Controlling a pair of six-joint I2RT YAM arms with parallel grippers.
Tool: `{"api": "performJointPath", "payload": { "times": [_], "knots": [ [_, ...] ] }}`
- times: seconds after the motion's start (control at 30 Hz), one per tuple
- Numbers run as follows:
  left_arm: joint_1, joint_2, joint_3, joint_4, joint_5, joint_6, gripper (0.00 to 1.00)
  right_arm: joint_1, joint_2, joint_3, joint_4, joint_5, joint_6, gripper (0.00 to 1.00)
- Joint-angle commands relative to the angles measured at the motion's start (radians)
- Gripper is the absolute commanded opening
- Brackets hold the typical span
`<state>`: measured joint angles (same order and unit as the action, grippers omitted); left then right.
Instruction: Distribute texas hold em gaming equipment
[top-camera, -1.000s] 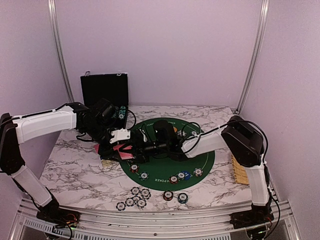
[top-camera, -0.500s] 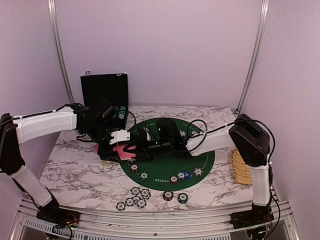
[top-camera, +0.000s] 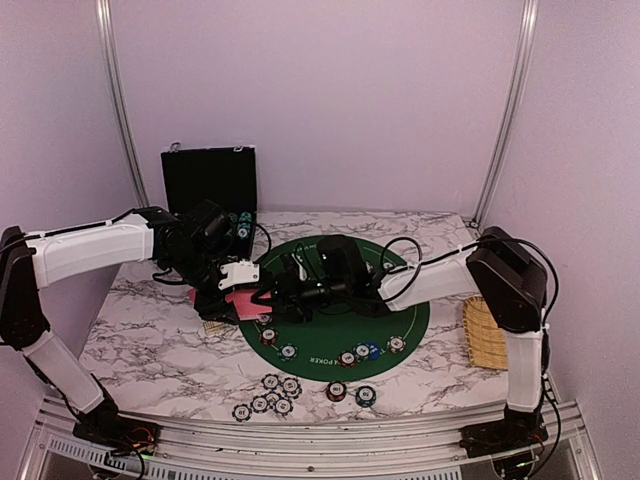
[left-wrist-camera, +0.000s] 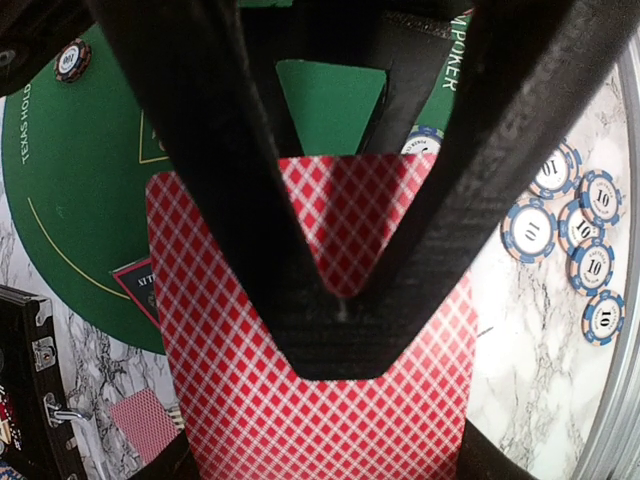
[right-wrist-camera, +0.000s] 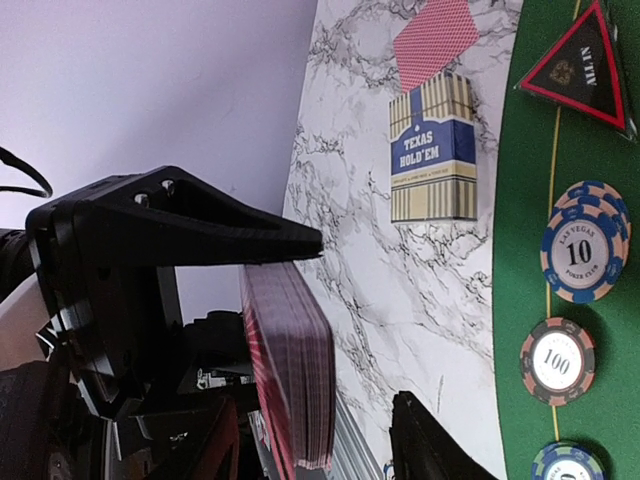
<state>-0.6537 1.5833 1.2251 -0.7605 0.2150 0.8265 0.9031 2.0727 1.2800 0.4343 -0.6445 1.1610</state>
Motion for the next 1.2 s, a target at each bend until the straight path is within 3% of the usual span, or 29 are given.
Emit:
{"api": "performJointPath", "payload": {
  "times": [0.0, 0.17, 0.53, 0.77, 1.17],
  "knots": [
    [0.000, -0.011, -0.008, 0.015, -0.016, -0.011, 0.12, -0.014, -0.063, -0.019, 0.004, -0.003, -0.022, 0.52],
    [0.000, -0.009, -0.004, 0.017, -0.012, -0.016, 0.12, -0.013, -0.074, -0.033, 0.016, -0.003, -0.020, 0.52],
    [0.000, -0.013, -0.016, 0.017, -0.021, -0.015, 0.12, -0.014, -0.102, -0.066, 0.007, 0.005, -0.026, 0.27],
    [0.001, -0.004, -0.013, 0.018, -0.033, -0.021, 0.11, -0.015, -0.127, -0.081, 0.020, 0.006, -0.023, 0.17],
    [0.000, 0.001, -0.012, 0.017, -0.038, -0.021, 0.11, -0.013, -0.101, -0.077, 0.069, -0.020, 0.004, 0.12]
  ]
}}
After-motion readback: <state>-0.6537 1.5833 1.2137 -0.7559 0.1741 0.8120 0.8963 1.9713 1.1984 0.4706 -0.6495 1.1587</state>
